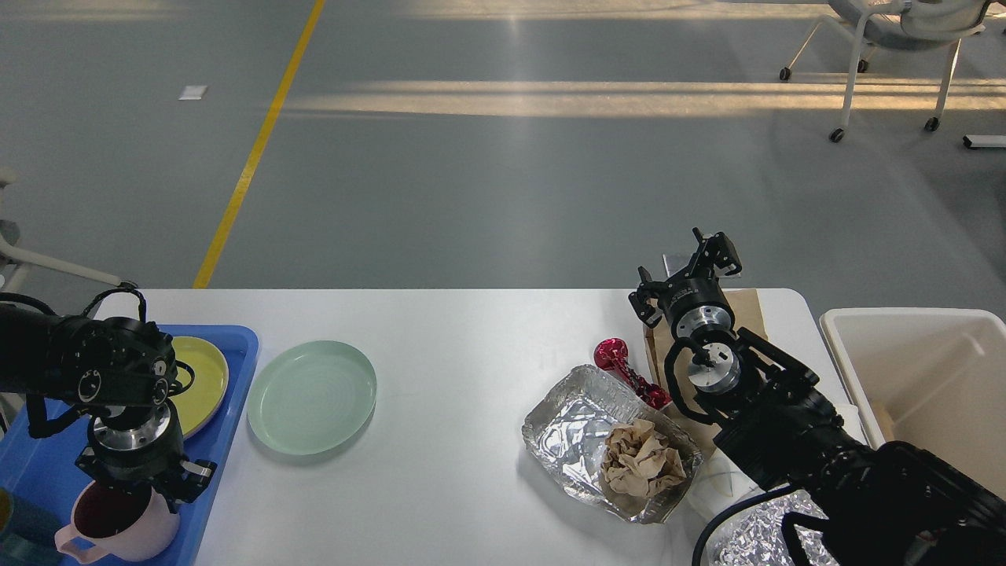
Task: Tidy desktop
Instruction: 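Lower the pink cup onto the blue tray corner and release, then raise the left gripper and move it toward the green plate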
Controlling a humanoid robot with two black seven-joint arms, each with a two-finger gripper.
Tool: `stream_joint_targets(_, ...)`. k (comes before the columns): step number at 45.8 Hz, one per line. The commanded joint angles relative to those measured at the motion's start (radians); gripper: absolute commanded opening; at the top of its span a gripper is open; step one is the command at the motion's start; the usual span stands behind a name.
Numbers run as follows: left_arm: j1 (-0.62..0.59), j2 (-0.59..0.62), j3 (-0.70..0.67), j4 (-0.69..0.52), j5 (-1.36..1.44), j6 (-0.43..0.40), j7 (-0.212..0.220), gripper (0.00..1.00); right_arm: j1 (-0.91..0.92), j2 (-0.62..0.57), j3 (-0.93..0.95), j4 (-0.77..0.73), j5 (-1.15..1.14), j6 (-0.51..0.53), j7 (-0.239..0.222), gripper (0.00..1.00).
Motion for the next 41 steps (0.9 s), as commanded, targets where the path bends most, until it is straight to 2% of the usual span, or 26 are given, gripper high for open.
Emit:
stream_joint_targets(1,-0.049,0.024,-0.009,-0.001,-0.001,-0.061,-0.003,0.66,0.0,0.0,0.0,0.0,0.0,0.0,0.0,1.0)
stream_joint_targets(5,-0.091,0.04,-0.014,-0.001,-0.002,-0.107,-0.003,0.71,0.0,0.0,0.0,0.0,0.0,0.0,0.0,1.0)
stream_joint_targets(13,-0.187,0.066,-0.008,-0.022,-0.01,-0.208,-0.003,0.72,0.0,0.0,0.0,0.0,0.0,0.0,0.0,1.0)
stream_joint_targets(22,-0.38,0.107,-0.003,-0.064,-0.013,-0.306,-0.008,0.74,0.0,0.0,0.0,0.0,0.0,0.0,0.0,1.0)
stream_joint_targets(24,-0.444,0.115,-0.001,-0.069,-0.031,-0.337,-0.023,0.75,0.0,0.0,0.0,0.0,0.002,0.0,0.0,1.0)
stream_joint_targets(33,-0.694,0.116,0.009,-0.07,-0.1,-0.337,-0.097,0.75,0.0,0.0,0.0,0.0,0.0,0.0,0.0,1.0)
stream_joint_targets(41,-0.903,0.107,0.011,-0.07,-0.165,-0.337,-0.181,0.75,0.0,0.0,0.0,0.0,0.0,0.0,0.0,1.0)
